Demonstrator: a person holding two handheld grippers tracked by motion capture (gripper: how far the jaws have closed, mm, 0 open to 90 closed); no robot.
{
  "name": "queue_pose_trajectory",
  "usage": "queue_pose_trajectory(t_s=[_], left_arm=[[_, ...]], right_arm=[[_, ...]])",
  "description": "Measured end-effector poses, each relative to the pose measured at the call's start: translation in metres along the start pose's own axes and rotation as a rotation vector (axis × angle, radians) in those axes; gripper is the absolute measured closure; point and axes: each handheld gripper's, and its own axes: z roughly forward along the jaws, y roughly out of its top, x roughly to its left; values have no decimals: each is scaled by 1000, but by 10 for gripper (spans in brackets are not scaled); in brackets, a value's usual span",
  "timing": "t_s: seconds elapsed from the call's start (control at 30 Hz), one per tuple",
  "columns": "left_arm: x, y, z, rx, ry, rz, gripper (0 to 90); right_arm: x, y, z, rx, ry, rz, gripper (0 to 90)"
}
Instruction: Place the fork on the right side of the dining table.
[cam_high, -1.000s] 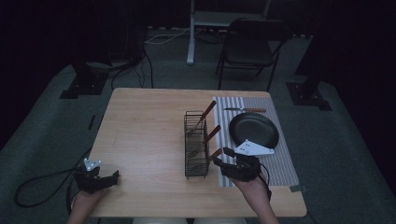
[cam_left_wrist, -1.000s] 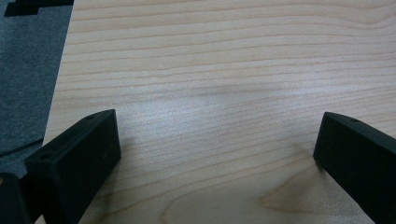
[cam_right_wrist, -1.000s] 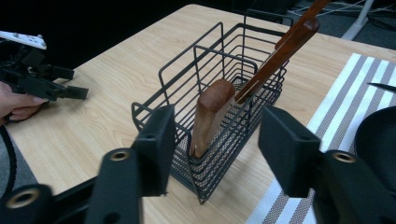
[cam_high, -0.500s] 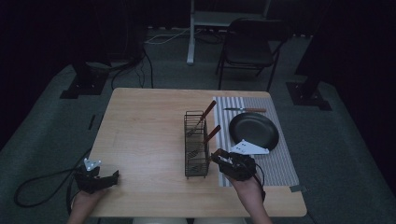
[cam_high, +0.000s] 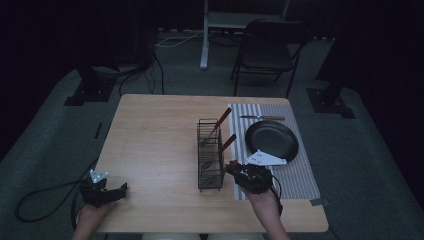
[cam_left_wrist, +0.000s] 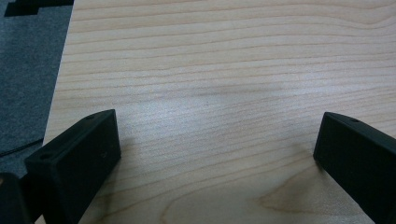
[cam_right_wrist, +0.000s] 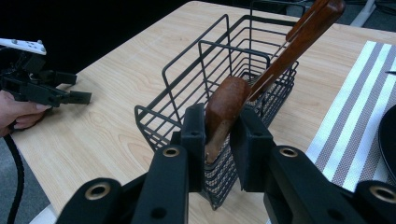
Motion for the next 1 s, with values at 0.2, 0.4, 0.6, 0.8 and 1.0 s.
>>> queue_pose_trajectory(t_s=[0.2,0.4,0.6,0.8,1.0], left_arm=[[0,0,0,0,0,0,7],[0,0,0,0,0,0,7],[0,0,0,0,0,0,7],[0,0,0,0,0,0,7],[0,0,0,0,0,0,7]], right_arm=[[1,1,-1,-4,-6,-9,765],[2,5,-4,-20,-12,-18,769],[1,11,-7,-25,-3,-36,774],[2,18,-15,-48,-5,-49,775],[0,24,-25,-79,1,-37,776]])
